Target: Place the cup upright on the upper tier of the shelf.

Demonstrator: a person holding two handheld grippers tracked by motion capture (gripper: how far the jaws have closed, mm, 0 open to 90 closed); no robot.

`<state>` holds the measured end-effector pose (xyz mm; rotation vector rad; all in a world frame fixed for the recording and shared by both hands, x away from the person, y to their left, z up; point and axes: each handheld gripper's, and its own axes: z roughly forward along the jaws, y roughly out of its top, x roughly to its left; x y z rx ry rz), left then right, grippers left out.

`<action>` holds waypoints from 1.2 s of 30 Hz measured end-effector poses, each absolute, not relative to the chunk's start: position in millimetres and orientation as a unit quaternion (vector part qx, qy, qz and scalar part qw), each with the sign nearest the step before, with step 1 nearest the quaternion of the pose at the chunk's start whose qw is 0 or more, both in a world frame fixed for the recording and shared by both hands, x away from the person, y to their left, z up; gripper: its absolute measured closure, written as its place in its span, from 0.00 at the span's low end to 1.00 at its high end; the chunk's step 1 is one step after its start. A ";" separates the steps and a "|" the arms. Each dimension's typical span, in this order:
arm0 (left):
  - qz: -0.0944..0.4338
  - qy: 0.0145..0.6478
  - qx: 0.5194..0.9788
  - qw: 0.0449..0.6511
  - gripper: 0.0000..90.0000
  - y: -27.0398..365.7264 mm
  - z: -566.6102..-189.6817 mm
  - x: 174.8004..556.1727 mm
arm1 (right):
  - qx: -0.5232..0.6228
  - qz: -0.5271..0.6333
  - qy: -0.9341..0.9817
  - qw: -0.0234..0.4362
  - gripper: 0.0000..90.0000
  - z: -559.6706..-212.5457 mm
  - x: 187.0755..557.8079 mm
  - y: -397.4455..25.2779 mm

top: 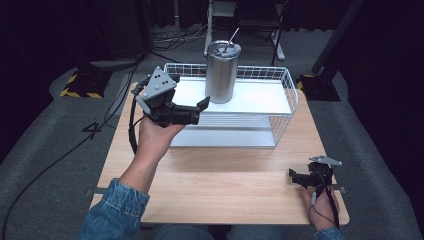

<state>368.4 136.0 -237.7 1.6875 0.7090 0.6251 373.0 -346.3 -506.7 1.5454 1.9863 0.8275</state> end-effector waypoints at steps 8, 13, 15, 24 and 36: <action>0.257 0.288 0.732 0.561 0.00 148.0 -247.3 350.6 | 0.565 0.303 0.727 0.244 0.01 -506.7 373.0 -346.3; 0.260 0.280 0.743 0.549 0.00 155.5 -256.8 337.5 | 0.566 0.303 0.727 0.244 0.01 -506.7 373.0 -346.3; 0.257 0.281 0.744 0.549 0.00 160.0 -261.9 332.9 | 0.566 0.303 0.727 0.244 0.01 -506.7 373.0 -346.3; 0.247 0.298 0.752 0.533 0.00 175.3 -290.2 322.1 | 0.566 0.303 0.727 0.244 0.01 -506.7 373.0 -346.3; 0.241 0.306 0.767 0.510 0.00 185.9 -328.8 304.0 | 0.566 0.303 0.727 0.244 0.01 -506.7 373.0 -346.3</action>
